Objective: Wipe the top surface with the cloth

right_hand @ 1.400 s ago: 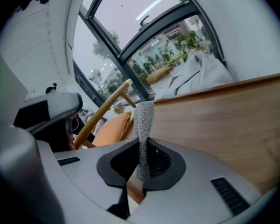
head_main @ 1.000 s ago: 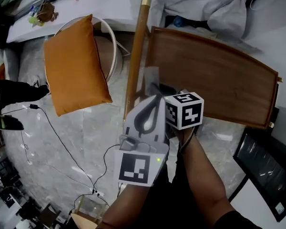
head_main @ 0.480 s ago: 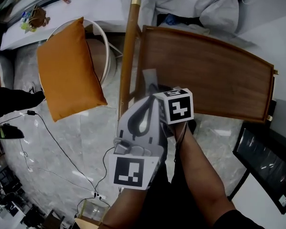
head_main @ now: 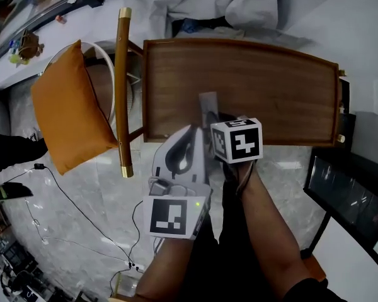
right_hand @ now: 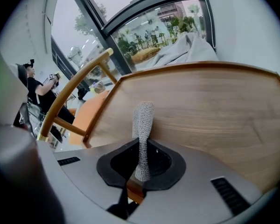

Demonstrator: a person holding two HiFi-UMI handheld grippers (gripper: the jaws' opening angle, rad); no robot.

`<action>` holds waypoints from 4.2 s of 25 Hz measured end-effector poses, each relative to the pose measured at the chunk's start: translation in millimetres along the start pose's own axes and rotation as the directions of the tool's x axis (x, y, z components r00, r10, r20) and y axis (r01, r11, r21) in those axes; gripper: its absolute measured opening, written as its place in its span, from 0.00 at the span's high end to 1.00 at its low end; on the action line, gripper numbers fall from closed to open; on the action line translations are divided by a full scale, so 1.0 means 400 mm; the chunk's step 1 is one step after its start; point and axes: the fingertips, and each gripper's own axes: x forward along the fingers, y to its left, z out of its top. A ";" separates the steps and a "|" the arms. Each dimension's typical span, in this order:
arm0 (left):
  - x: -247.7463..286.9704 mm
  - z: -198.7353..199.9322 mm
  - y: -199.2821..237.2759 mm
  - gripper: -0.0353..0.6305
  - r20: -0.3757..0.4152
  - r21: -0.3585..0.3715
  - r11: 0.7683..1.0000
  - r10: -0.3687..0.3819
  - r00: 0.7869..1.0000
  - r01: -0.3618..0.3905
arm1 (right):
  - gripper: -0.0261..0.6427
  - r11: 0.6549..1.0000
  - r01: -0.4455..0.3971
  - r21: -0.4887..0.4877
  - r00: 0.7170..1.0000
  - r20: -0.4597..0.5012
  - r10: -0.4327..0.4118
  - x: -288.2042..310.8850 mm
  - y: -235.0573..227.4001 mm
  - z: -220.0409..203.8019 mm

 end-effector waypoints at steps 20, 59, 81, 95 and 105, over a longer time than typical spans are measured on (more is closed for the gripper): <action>0.220 -0.094 -0.391 0.93 -0.081 0.039 0.985 -0.162 0.983 0.166 | 0.91 0.977 0.178 0.121 0.982 0.035 -0.183 -0.253 -0.515 -0.047; 0.241 -0.121 -0.471 0.93 -0.097 0.101 0.984 -0.135 0.986 0.145 | 0.91 0.941 0.333 0.067 0.893 0.297 -0.337 -0.492 -0.632 0.062; -0.244 -0.057 0.136 0.93 0.007 -0.012 0.997 0.079 0.997 -0.079 | 0.91 0.951 -0.284 -0.119 0.950 0.102 0.297 0.034 0.375 0.013; -0.219 -0.100 0.151 0.93 -0.029 0.010 0.999 0.054 0.998 -0.053 | 0.91 0.987 -0.149 -0.067 0.987 0.045 0.152 0.068 0.282 -0.056; -0.081 -0.152 -0.032 0.93 -0.078 0.068 0.997 -0.018 0.997 0.023 | 0.91 0.999 -0.034 0.010 0.997 0.073 0.033 -0.060 0.012 -0.096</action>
